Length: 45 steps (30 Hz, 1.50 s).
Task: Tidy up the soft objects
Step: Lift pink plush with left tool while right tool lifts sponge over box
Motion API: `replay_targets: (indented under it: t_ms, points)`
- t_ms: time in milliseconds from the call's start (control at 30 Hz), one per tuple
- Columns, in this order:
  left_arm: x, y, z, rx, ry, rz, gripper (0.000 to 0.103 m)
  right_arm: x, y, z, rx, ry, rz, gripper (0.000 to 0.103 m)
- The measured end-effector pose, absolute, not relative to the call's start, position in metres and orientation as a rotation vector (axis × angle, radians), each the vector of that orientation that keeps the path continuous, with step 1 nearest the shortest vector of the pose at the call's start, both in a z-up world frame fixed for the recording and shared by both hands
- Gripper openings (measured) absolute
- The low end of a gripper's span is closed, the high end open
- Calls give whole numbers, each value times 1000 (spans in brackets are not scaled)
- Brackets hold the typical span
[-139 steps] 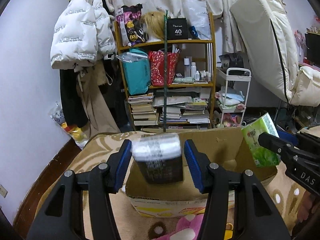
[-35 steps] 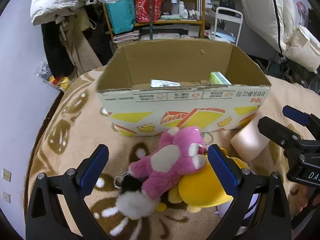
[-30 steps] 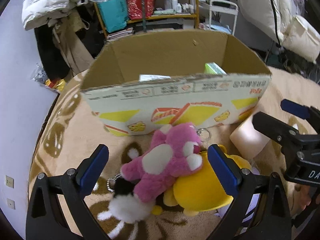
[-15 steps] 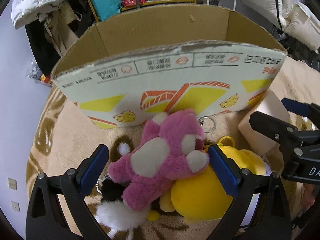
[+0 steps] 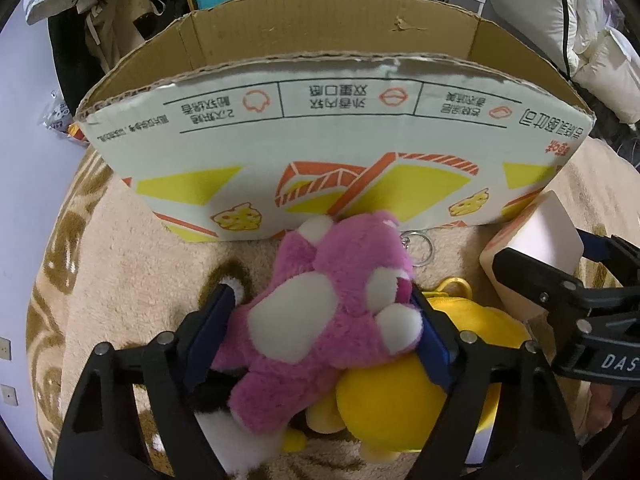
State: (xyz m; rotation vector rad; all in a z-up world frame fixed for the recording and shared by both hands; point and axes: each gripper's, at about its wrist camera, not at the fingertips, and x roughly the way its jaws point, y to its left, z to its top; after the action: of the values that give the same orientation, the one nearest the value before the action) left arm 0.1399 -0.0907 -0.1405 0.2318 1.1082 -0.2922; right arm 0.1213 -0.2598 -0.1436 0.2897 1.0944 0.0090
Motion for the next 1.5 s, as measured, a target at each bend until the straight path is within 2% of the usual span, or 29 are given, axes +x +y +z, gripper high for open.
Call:
replay_targets:
  t_ms: [200,367,600,800,1000,1167,1500]
  points:
    - [136,-92,-139,212,1116,-284,80,121,-258,-145,290,1099,34,87]
    - [146,-81,-137,191,1117,-279,80,120,-255,-144,276,1100,37,83]
    - [150,-69,-134,131,1123,-271,72,116,-251,-141,260,1098,35,73]
    - [148,-61,-129,129,1111,-280,68,114,-251,-139,261,1094,34,69]
    - [147,-59,-123,109,1096,-267,68,110,-251,-134,261,1081,27,69]
    - [141,-56,-118,105,1076,-260,68,107,-249,-129,257,1063,36,64]
    - [119,-54,-94,107,983,-228,68,95,-248,-105,245,971,19,64]
